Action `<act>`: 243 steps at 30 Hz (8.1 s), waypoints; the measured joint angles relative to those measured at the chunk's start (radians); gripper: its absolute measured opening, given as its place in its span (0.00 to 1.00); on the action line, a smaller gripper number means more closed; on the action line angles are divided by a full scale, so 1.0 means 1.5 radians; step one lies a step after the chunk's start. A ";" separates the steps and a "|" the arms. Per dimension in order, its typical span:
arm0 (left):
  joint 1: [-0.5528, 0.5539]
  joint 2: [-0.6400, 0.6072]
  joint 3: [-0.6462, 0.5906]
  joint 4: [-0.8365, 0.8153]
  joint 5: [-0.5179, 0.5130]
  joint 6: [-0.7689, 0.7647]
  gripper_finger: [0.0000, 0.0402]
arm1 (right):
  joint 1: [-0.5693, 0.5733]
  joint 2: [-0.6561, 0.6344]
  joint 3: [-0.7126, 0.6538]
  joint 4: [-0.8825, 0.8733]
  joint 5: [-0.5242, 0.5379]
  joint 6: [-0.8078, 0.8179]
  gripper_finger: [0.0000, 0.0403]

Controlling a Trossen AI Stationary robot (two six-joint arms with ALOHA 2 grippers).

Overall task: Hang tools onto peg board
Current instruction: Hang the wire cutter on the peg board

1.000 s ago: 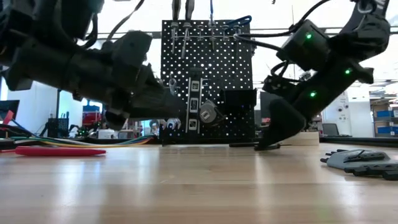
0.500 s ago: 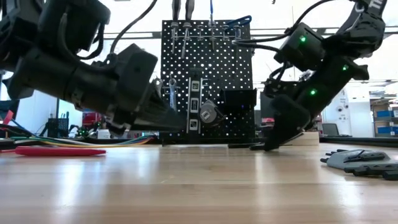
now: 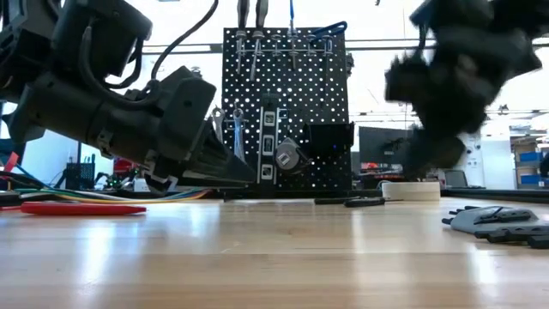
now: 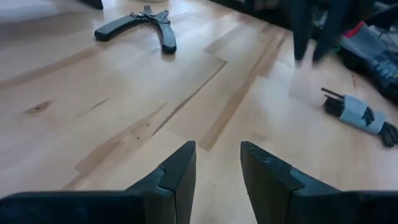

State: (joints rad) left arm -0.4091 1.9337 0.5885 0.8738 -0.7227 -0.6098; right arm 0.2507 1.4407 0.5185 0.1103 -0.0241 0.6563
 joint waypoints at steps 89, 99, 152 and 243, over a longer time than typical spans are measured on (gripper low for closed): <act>0.041 -0.081 -0.007 -0.062 0.004 0.107 0.29 | -0.020 -0.132 0.029 -0.122 0.147 -0.064 0.03; 0.060 -0.081 0.006 -0.066 0.046 0.126 0.29 | -0.050 -0.074 0.022 -0.100 0.278 -0.431 0.29; 0.062 -0.081 0.067 -0.104 0.056 0.193 0.29 | 0.036 -0.009 0.200 -0.156 0.156 -0.514 0.11; 0.215 -0.051 -0.065 0.362 0.404 0.203 0.05 | 0.091 -0.233 0.008 0.174 0.414 -0.244 0.37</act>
State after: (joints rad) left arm -0.0872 1.8565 0.4904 1.4174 -0.1161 -0.3054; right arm 0.3871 1.0908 0.5312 0.3718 0.5968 0.2898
